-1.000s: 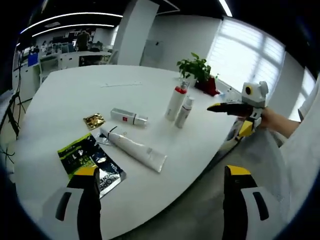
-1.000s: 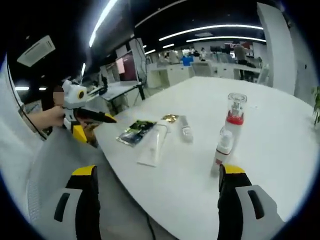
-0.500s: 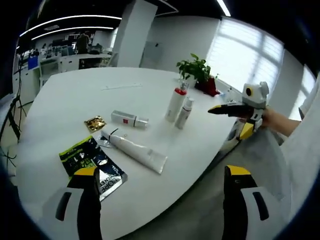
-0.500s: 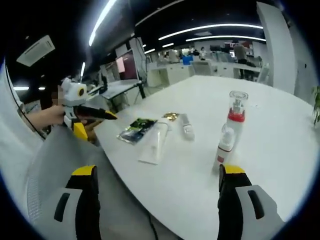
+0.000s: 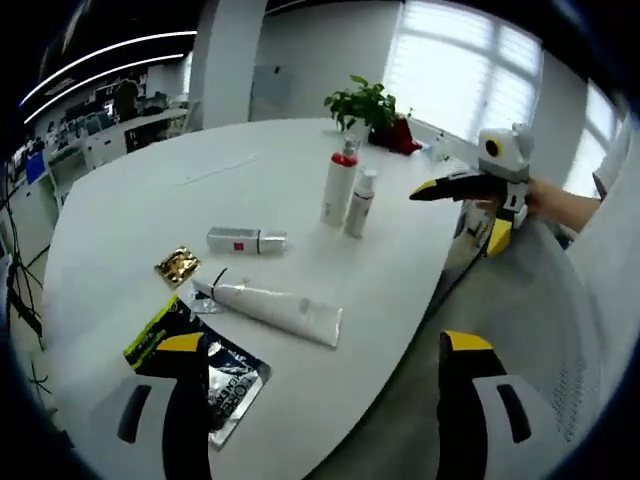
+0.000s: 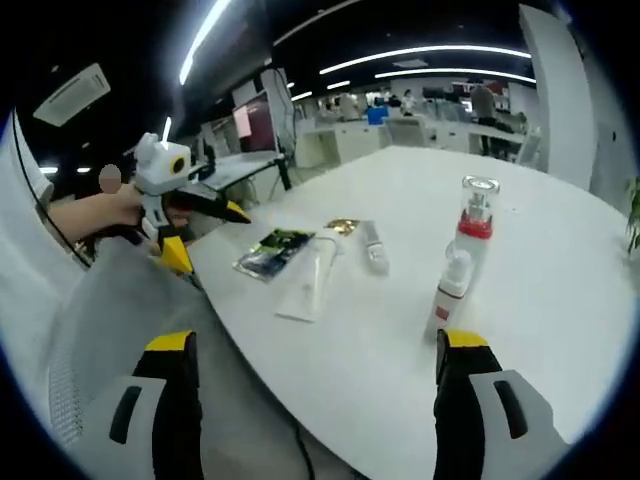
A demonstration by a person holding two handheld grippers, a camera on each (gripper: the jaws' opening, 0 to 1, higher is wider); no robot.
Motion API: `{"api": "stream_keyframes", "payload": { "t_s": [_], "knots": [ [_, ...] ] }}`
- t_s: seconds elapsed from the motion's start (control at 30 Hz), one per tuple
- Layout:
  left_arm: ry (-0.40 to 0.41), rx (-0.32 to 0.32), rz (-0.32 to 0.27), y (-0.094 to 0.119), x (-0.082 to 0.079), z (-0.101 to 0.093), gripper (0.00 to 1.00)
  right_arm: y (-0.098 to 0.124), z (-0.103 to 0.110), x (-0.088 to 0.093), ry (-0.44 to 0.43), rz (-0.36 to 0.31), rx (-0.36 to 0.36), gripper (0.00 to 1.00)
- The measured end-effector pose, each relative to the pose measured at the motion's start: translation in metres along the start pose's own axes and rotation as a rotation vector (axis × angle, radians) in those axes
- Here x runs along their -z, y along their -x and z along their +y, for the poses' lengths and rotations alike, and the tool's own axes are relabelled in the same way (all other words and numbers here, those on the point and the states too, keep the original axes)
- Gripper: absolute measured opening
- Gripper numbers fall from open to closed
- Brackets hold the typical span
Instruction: Arrange the skincare products in the storage area until every visible bottle or jar stands upright without overlapping.
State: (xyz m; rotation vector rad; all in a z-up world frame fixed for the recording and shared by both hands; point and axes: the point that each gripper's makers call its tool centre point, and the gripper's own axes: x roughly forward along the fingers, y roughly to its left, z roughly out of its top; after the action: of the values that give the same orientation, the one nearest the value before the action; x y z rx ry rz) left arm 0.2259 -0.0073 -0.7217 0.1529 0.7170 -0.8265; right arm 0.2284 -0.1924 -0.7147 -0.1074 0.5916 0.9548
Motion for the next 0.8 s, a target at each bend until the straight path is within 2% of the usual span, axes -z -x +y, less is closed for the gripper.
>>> {"api": "stream_keyframes", "payload": {
  "t_s": [0.13,0.2,0.43,0.73,0.8],
  "knots": [
    [-0.113,0.012,0.073,-0.008,0.007,-0.001,0.82,0.0,0.004,0.002,0.008,0.011,-0.005,0.98],
    [-0.136,0.019,0.084,-0.012,0.008,0.005,0.81,-0.001,0.006,0.002,0.014,0.019,-0.009,0.98],
    [-0.13,0.035,0.081,-0.023,0.006,0.016,0.76,-0.002,0.007,0.005,0.024,0.038,-0.012,0.97],
    [-0.133,0.037,0.111,-0.038,0.007,0.023,0.75,-0.003,0.003,0.009,0.001,0.046,-0.009,0.96],
    [-0.095,0.017,0.117,-0.043,0.006,0.027,0.74,-0.004,0.003,0.01,0.001,0.052,-0.009,0.96]
  ]
}}
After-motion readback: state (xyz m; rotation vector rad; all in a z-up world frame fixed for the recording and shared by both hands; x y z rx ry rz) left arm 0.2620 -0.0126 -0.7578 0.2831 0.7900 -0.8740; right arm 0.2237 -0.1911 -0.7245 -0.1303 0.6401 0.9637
